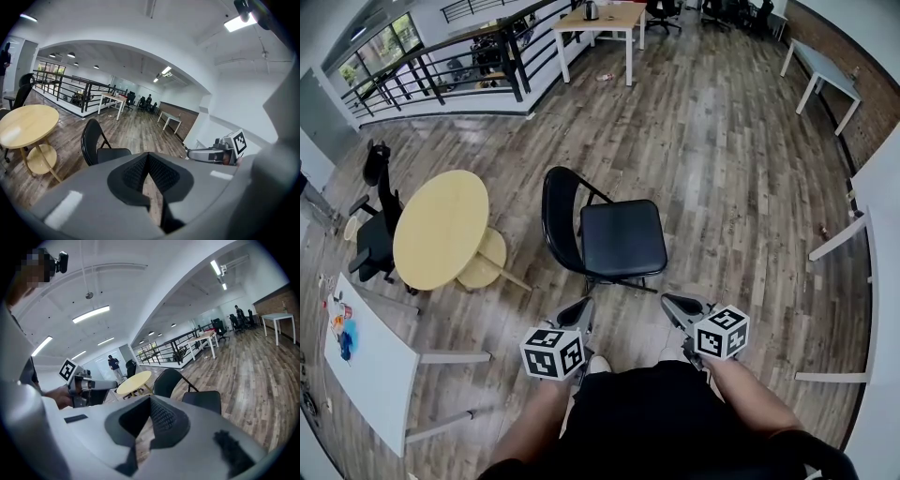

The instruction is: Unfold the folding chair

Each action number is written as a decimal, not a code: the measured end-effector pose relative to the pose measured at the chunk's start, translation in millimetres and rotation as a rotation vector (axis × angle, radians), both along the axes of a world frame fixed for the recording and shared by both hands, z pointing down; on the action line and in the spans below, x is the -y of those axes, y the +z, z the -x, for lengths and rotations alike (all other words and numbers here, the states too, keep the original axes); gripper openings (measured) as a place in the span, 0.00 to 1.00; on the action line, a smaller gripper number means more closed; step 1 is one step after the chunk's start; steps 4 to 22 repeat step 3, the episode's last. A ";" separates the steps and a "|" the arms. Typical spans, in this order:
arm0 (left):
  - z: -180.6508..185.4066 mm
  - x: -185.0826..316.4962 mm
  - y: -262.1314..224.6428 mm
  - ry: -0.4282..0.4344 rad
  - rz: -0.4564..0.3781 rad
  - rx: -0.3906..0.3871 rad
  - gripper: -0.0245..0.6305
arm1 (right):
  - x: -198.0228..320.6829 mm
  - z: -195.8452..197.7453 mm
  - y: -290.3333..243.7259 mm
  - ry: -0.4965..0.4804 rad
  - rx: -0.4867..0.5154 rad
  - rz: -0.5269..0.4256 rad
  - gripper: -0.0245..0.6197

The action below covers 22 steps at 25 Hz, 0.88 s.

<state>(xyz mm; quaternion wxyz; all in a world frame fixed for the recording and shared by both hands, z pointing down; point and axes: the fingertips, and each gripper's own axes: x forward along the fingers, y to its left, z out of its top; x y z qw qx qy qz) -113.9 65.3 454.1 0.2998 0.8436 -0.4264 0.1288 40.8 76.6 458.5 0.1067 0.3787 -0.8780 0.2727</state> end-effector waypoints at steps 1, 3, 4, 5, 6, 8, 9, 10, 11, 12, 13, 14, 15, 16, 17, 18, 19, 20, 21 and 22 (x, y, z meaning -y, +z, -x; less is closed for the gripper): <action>0.3 0.5 -0.4 0.001 -0.001 0.000 0.05 | 0.5 0.5 0.1 0.000 -0.001 0.000 0.05; 1.0 1.2 -1.0 0.005 -0.002 0.000 0.05 | 1.1 1.6 0.5 0.002 -0.002 0.002 0.04; 1.0 1.2 -1.0 0.005 -0.002 0.000 0.05 | 1.1 1.6 0.5 0.002 -0.002 0.002 0.04; 1.0 1.2 -1.0 0.005 -0.002 0.000 0.05 | 1.1 1.6 0.5 0.002 -0.002 0.002 0.04; 1.0 1.2 -1.0 0.005 -0.002 0.000 0.05 | 1.1 1.6 0.5 0.002 -0.002 0.002 0.04; 1.0 1.2 -1.0 0.005 -0.002 0.000 0.05 | 1.1 1.6 0.5 0.002 -0.002 0.002 0.04; 1.0 1.2 -1.0 0.005 -0.002 0.000 0.05 | 1.1 1.6 0.5 0.002 -0.002 0.002 0.04; 1.0 1.2 -1.0 0.005 -0.002 0.000 0.05 | 1.1 1.6 0.5 0.002 -0.002 0.002 0.04; 1.0 1.2 -1.0 0.005 -0.002 0.000 0.05 | 1.1 1.6 0.5 0.002 -0.002 0.002 0.04; 1.0 1.2 -1.0 0.005 -0.002 0.000 0.05 | 1.1 1.6 0.5 0.002 -0.002 0.002 0.04; 1.0 1.2 -1.0 0.005 -0.002 0.000 0.05 | 1.1 1.6 0.5 0.002 -0.002 0.002 0.04; 1.0 1.2 -1.0 0.005 -0.002 0.000 0.05 | 1.1 1.6 0.5 0.002 -0.002 0.002 0.04; 1.0 1.2 -1.0 0.005 -0.002 0.000 0.05 | 1.1 1.6 0.5 0.002 -0.002 0.002 0.04; 1.0 1.2 -1.0 0.005 -0.002 0.000 0.05 | 1.1 1.6 0.5 0.002 -0.002 0.002 0.04; 1.0 1.2 -1.0 0.005 -0.002 0.000 0.05 | 1.1 1.6 0.5 0.002 -0.002 0.002 0.04; 1.0 1.2 -1.0 0.005 -0.002 0.000 0.05 | 1.1 1.6 0.5 0.002 -0.002 0.002 0.04; 1.0 1.2 -1.0 0.005 -0.002 0.000 0.05 | 1.1 1.6 0.5 0.002 -0.002 0.002 0.04; 1.0 1.2 -1.0 0.005 -0.002 0.000 0.05 | 1.1 1.6 0.5 0.002 -0.002 0.002 0.04; 1.0 1.2 -1.0 0.005 -0.002 0.000 0.05 | 1.1 1.6 0.5 0.002 -0.002 0.002 0.04; 1.0 1.2 -1.0 0.005 -0.002 0.000 0.05 | 1.1 1.6 0.5 0.002 -0.002 0.002 0.04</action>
